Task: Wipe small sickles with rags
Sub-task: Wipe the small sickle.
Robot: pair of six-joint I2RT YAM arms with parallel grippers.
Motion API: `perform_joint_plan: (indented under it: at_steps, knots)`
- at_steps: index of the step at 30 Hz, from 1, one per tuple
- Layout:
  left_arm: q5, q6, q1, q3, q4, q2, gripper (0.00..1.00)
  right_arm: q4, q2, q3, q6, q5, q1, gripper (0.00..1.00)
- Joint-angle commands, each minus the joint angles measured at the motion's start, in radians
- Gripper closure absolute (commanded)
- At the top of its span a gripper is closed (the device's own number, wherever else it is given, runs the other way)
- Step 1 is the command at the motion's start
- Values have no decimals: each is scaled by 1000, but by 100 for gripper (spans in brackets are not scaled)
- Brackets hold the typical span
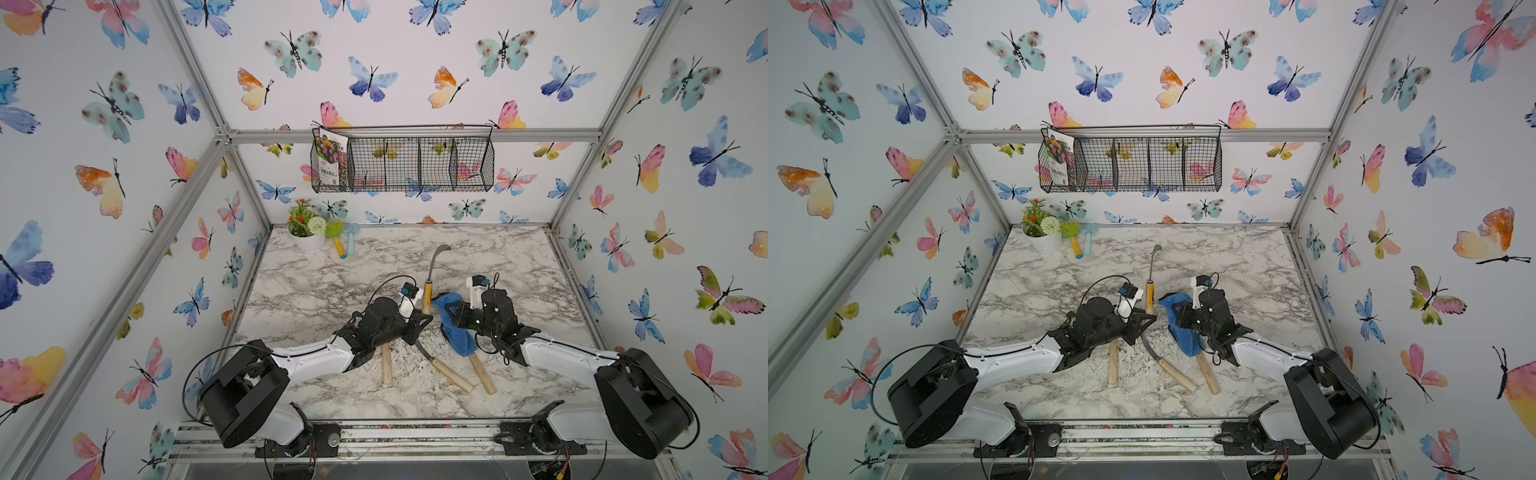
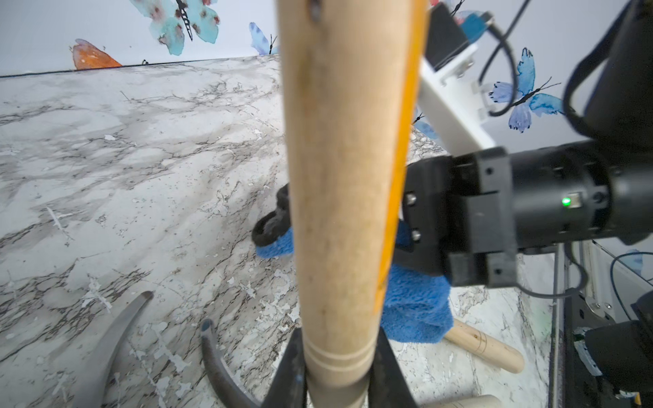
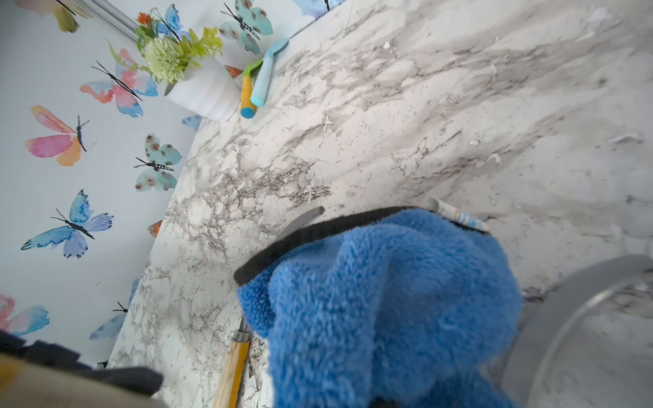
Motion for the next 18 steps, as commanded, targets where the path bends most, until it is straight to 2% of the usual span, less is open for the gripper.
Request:
perform_joint_plan:
  at_steps: [1,14,18]
  knots:
    - [44,21,-1,35,8,33,100,92,61,53,14,-70,24,98]
    - [-28,-22,-14,84,-76,131,100,208,62,56,42,-159,35,98]
    - [-27,-24,-13,88,-86,142,100,245,36,41,61,-144,34,98]
